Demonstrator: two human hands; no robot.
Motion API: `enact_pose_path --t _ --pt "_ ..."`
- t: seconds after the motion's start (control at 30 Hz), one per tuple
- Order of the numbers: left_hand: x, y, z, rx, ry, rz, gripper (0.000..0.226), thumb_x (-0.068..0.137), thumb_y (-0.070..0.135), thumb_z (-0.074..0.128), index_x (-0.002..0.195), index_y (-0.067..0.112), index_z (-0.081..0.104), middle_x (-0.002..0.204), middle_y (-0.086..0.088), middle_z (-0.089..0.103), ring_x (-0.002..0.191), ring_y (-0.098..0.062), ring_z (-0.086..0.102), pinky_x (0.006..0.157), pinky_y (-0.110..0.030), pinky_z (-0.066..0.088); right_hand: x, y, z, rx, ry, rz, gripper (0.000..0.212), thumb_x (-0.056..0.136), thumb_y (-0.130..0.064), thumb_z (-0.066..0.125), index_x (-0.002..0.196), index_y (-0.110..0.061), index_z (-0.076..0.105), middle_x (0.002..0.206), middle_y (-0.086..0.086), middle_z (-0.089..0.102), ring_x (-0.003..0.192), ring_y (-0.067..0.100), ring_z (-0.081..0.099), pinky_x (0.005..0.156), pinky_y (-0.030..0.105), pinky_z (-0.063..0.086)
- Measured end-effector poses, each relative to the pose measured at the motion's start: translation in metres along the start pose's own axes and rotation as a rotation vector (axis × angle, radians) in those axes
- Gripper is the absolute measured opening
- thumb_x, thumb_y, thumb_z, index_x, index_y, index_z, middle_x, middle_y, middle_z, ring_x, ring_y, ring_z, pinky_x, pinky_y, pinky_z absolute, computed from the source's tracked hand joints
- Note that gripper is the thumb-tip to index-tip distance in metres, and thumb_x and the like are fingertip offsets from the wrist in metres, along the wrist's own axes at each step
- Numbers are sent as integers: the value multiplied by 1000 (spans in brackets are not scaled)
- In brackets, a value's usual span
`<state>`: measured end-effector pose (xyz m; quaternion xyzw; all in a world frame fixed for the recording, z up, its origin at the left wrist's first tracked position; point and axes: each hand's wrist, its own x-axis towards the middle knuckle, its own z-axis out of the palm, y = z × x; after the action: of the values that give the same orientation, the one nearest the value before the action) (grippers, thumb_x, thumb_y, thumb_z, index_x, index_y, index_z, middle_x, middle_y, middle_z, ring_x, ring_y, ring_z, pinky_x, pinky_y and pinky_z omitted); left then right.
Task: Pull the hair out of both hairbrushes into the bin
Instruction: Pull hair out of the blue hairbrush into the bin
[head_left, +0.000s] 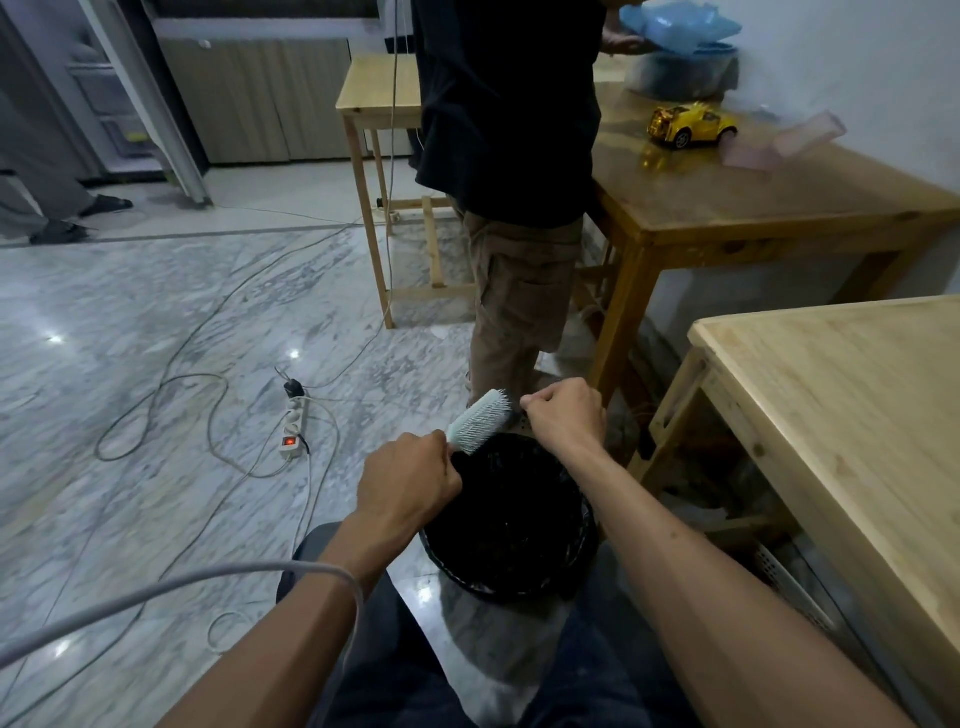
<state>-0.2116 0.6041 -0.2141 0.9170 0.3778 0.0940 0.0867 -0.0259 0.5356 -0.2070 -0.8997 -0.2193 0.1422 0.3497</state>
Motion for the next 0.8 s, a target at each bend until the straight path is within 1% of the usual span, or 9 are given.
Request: enact_pose_path --t 0.17,0.3,0.37,0.4,0.47,0.5,0.6,0.73,0.8 --pt "-2 -7 5 11 1 -55 31 100 35 44 90 12 62 77 -11 68 70 -36 64 59 -39 49 3 11 2 -7 -43 36 27 91 -42 70 93 -20 84 109 5 79 107 33 71 95 41 57" --pt "-2 -4 5 -71 50 -64 26 101 33 45 100 12 61 83 -11 69 74 -36 64 61 -39 48 4 16 0 15 -173 33 47 101 -51 50 97 -14 79 107 5 77 106 31 69 96 43 55" --pt "0 0 2 -105 53 -82 27 101 33 45 105 12 61 84 -10 69 75 -33 63 61 -39 47 1 14 -2 79 -245 -16 47 102 -56 45 97 -17 72 102 1 72 105 26 68 96 42 54" --pt "1 1 -1 -146 47 -104 27 100 32 44 105 11 61 81 -10 68 73 -32 62 61 -39 47 1 12 -3 140 -278 -32 43 100 -57 48 109 -20 69 110 -1 70 108 23 67 96 43 55" --pt "4 4 -8 -292 16 -167 26 96 31 47 105 12 62 72 -8 65 65 -28 60 61 -40 49 0 9 -6 322 -369 1 50 99 -52 55 142 -25 55 129 -2 63 112 20 68 91 40 60" --pt "5 5 -12 -375 -5 -191 25 94 33 49 104 14 62 68 -6 64 61 -26 60 60 -41 51 0 6 -8 406 -417 32 53 100 -48 57 148 -26 49 132 -1 62 109 19 70 85 37 62" --pt "6 9 -23 -529 -82 -197 23 85 39 60 101 21 61 65 -2 66 51 -19 63 56 -43 60 -1 -5 -17 565 -472 56 44 99 -42 65 138 -21 59 125 6 71 96 18 75 70 31 62" --pt "5 19 -39 -631 -76 -126 20 85 29 63 102 19 61 70 -5 70 44 -16 60 49 -38 55 5 -18 -25 699 -354 10 26 94 -30 76 117 -20 68 114 13 77 87 21 75 74 39 63" --pt "7 24 -48 -641 -57 -79 19 87 25 63 104 18 63 75 -6 71 49 -19 63 52 -41 57 9 -25 -34 734 -319 30 25 91 -27 79 112 -19 69 112 10 78 91 23 76 72 35 62"
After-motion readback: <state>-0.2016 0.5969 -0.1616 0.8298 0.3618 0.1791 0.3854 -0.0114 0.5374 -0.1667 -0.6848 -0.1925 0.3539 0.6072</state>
